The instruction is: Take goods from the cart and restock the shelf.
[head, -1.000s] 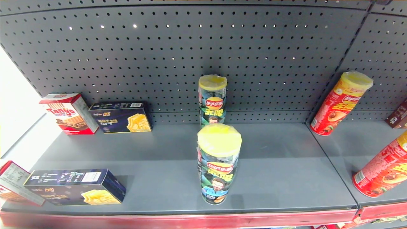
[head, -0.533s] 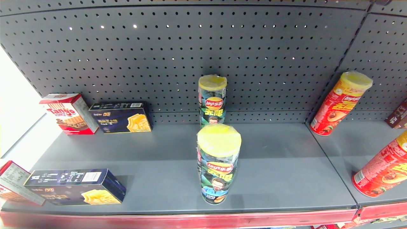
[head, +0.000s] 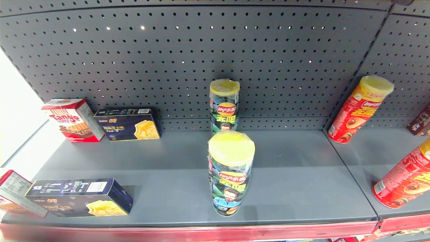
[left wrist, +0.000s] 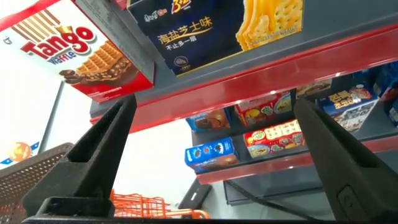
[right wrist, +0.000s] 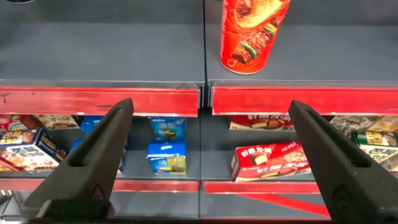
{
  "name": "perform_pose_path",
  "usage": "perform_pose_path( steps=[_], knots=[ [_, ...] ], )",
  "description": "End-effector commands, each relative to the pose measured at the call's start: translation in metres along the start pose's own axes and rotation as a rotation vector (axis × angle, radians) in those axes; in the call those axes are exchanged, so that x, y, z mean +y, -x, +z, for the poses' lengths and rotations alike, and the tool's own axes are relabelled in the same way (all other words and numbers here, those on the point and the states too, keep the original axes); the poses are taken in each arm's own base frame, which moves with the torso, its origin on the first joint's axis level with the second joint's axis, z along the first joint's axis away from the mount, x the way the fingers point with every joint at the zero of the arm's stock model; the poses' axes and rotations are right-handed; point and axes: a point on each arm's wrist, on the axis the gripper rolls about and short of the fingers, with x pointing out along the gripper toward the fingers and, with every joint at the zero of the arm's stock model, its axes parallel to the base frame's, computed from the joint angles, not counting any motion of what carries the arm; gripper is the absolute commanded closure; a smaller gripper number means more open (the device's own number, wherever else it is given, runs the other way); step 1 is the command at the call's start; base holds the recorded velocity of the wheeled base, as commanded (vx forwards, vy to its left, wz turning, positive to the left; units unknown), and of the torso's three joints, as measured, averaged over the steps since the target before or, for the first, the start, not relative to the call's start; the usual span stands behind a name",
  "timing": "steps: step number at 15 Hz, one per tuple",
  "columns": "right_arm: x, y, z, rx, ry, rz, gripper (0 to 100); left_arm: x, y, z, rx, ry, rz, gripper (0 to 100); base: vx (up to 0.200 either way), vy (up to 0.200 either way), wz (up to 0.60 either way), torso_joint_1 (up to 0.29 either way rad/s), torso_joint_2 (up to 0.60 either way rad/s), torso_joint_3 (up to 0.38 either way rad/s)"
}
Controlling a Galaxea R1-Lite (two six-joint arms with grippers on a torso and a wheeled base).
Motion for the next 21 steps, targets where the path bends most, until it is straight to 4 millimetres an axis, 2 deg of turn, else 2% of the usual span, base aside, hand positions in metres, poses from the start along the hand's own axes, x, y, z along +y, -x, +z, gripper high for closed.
perform_pose_path(
  steps=[1,7,17,18,21],
  knots=[
    [0.0,0.0,0.0,0.0,-0.002,0.0,0,0.0,0.001,0.0,-0.01,0.001,0.017,0,0.0,0.0,0.0,0.0,0.0,0.0],
    [0.0,0.0,0.0,0.0,0.0,0.0,0,0.0,0.008,-0.003,-0.112,0.05,-0.009,0,0.0,0.0,0.0,0.0,0.0,0.0],
    [0.0,0.0,0.0,0.0,0.0,0.0,0,-0.001,0.008,-0.003,-0.121,0.201,-0.046,0,0.0,0.0,0.0,0.0,0.0,0.0],
    [0.0,0.0,0.0,0.0,-0.002,0.0,0,-0.001,0.008,-0.003,-0.126,0.255,-0.048,0,0.0,0.0,0.0,0.0,0.0,0.0],
    [0.0,0.0,0.0,0.0,-0.002,0.0,0,-0.003,-0.002,0.001,-0.121,0.266,-0.077,0,0.0,0.0,0.0,0.0,0.0,0.0]
  ],
)
